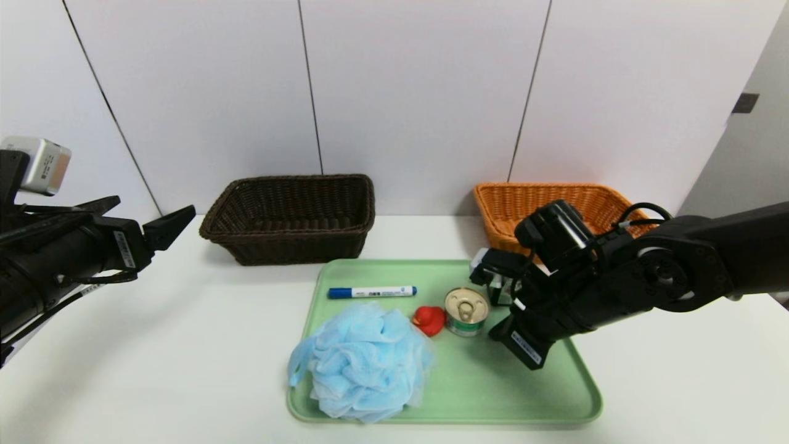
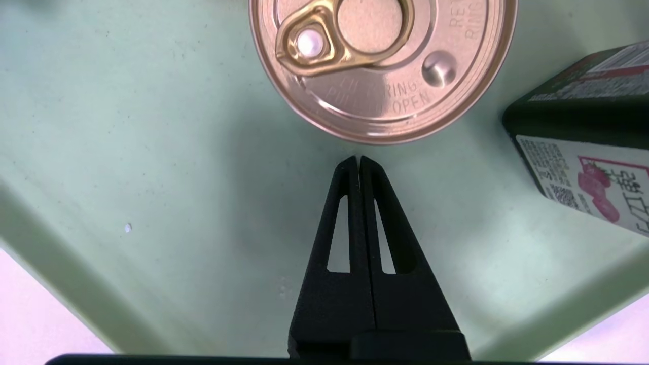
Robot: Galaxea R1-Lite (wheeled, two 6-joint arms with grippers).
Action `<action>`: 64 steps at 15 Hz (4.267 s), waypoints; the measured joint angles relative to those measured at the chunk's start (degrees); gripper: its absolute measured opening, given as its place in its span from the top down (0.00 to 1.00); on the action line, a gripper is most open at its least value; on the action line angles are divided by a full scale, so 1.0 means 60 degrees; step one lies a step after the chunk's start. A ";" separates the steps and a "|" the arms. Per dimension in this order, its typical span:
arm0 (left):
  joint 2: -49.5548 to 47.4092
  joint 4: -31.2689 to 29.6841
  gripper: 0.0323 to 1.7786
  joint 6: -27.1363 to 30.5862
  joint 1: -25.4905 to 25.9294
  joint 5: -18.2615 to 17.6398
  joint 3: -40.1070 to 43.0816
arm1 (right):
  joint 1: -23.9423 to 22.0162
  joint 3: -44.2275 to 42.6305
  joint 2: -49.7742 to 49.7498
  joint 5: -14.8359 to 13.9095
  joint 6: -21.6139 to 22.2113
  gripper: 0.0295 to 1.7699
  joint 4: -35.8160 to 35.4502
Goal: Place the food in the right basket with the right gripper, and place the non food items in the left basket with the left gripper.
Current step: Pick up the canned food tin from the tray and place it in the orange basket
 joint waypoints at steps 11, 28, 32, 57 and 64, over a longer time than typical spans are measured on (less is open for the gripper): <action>-0.0530 0.0083 0.05 0.0118 0.0000 0.0000 0.0488 | 0.0465 0.1067 -0.0437 -0.1422 0.0760 0.72 -0.1778; -0.1146 0.0388 0.05 0.0244 0.0000 0.0091 0.1122 | 0.0841 0.6575 -0.1879 -0.1353 0.2105 0.17 -0.8391; -0.1333 0.0414 0.05 0.0244 0.0000 0.0095 0.1268 | 0.0837 0.6164 -0.0528 -0.1644 0.2184 0.13 -1.0744; -0.1438 0.0419 0.05 0.0244 0.0000 0.0069 0.1282 | 0.0772 0.6597 0.3509 -0.2883 0.2538 0.44 -1.7211; -0.1453 0.0419 0.05 0.0258 0.0000 0.0069 0.1327 | 0.1438 0.6747 0.2881 -0.2869 0.2367 0.45 -1.6780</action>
